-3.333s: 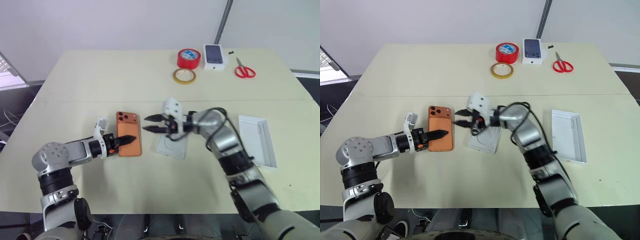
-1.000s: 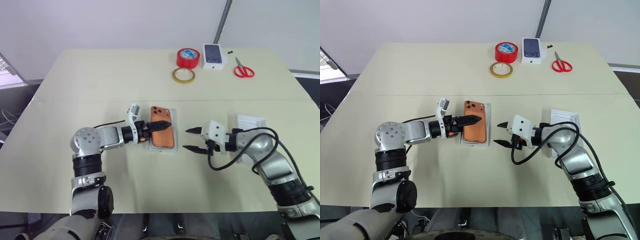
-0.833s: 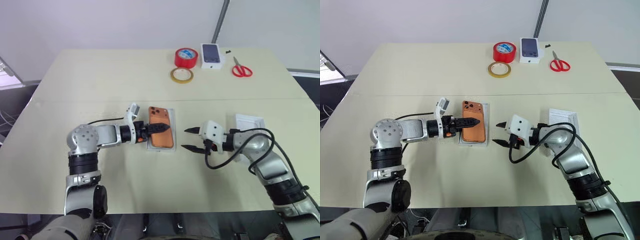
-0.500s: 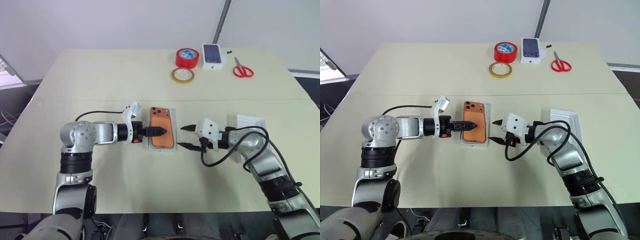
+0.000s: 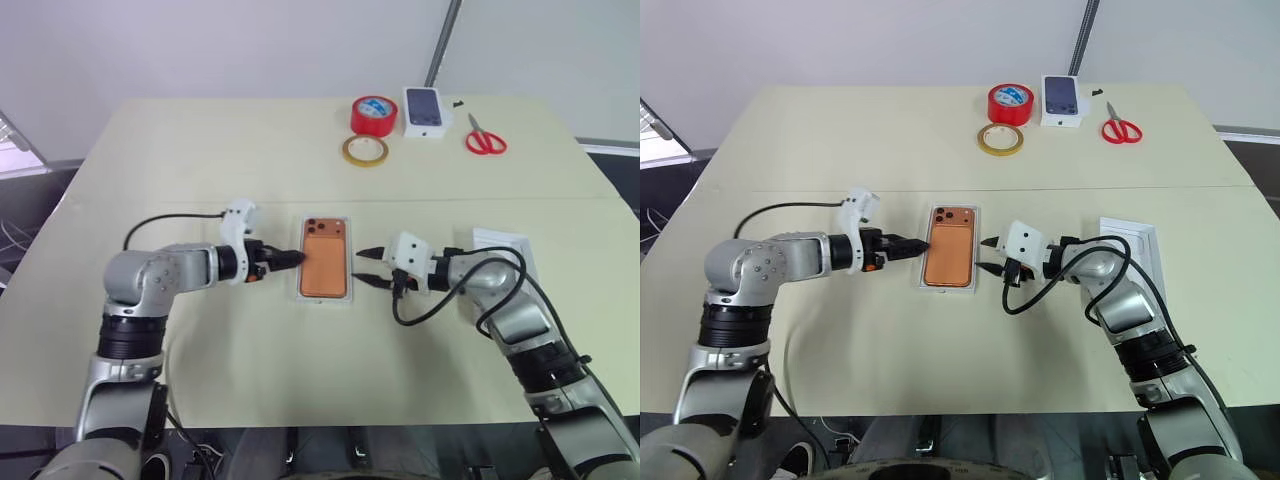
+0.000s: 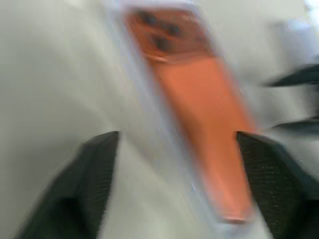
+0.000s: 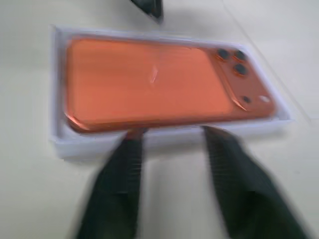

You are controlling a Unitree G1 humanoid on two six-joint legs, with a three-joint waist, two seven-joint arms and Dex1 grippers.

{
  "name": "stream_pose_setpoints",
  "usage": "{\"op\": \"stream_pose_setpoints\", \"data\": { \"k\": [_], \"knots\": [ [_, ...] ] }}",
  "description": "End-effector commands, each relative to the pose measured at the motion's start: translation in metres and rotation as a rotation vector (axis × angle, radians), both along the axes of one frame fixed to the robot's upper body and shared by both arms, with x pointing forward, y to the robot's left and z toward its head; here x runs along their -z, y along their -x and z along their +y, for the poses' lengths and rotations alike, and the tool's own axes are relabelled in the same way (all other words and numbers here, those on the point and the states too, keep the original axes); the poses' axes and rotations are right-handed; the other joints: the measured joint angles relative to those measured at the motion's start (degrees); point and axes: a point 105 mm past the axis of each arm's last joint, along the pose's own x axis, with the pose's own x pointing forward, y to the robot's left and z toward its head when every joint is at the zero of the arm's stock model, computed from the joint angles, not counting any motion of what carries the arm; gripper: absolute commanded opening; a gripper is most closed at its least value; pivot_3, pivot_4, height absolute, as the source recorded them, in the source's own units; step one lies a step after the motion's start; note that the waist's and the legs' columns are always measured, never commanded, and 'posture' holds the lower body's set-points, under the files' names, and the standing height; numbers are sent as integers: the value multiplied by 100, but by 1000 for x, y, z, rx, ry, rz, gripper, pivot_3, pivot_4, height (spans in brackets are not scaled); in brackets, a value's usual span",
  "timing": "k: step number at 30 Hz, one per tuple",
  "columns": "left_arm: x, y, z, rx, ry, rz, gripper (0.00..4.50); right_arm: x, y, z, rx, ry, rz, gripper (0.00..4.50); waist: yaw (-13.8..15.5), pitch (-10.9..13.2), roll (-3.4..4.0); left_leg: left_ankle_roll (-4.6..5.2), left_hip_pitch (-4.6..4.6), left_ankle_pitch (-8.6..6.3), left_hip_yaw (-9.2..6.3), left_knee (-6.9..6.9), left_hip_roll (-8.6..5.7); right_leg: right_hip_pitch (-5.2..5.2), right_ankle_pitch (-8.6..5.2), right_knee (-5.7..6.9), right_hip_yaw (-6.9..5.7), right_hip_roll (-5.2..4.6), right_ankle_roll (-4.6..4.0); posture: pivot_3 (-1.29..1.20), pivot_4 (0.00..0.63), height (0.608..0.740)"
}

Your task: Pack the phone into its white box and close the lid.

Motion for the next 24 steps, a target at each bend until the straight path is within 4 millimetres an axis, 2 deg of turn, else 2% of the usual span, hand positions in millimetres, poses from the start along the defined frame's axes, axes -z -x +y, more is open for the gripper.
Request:
{"op": "stream_pose_setpoints", "data": {
  "k": [1, 3, 5, 10, 14, 18, 22, 24],
  "knots": [
    [0, 0, 2, 52, -70, -109, 1858, -7, -12, -5, 39, 38, -86, 0, 27, 0, 1, 0, 0, 0, 0, -1, 0, 0, 0, 0, 0, 0, 0, 0, 150, 740],
    [4, -1, 0, 49, -65, -114, 822, -5, -16, -4, 48, 42, -89, 0, 57, 1, 0, 1, -3, 0, 0, 2, 0, 1, 0, -3, 0, -2, 0, 0, 150, 740],
    [12, -3, -1, 67, -129, -136, 15, -2, -16, 1, 42, 33, -76, 0, 63, 1, -1, 6, -7, -3, -1, 7, 0, 1, 0, -3, -1, -4, 0, 0, 150, 740],
    [26, 3, -27, 155, -92, -93, 15, 10, -12, 10, 22, 60, -53, 0, 58, 0, 0, 8, -7, -3, 0, 6, 0, 1, 0, -2, -1, -4, 0, 0, 150, 740],
    [34, 14, -63, 305, -57, -29, 15, 14, -4, 5, 0, 79, -18, 0, 89, 0, 0, 13, -7, -5, 0, 12, -1, 7, 1, -1, -2, -4, 1, 0, 150, 740],
    [28, 12, -103, 429, -17, -52, 15, 10, 0, -13, 31, 90, 0, 0, 190, -4, 5, 16, -5, -7, 0, 17, -5, 12, 1, -2, -3, -5, 1, 0, 150, 740],
    [14, 13, -146, 564, 31, -73, 15, 6, 11, -44, 80, 130, 30, 0, 337, -4, 5, 34, -6, -16, -2, 27, -15, 26, 1, -10, -3, -11, 1, 0, 150, 740],
    [12, 16, -160, 603, 48, -76, 15, 6, 17, -55, 98, 146, 41, 0, 347, -3, 5, 47, -13, -24, -5, 41, -18, 30, 0, -12, -3, -11, 1, 0, 150, 740]
  ]
}}
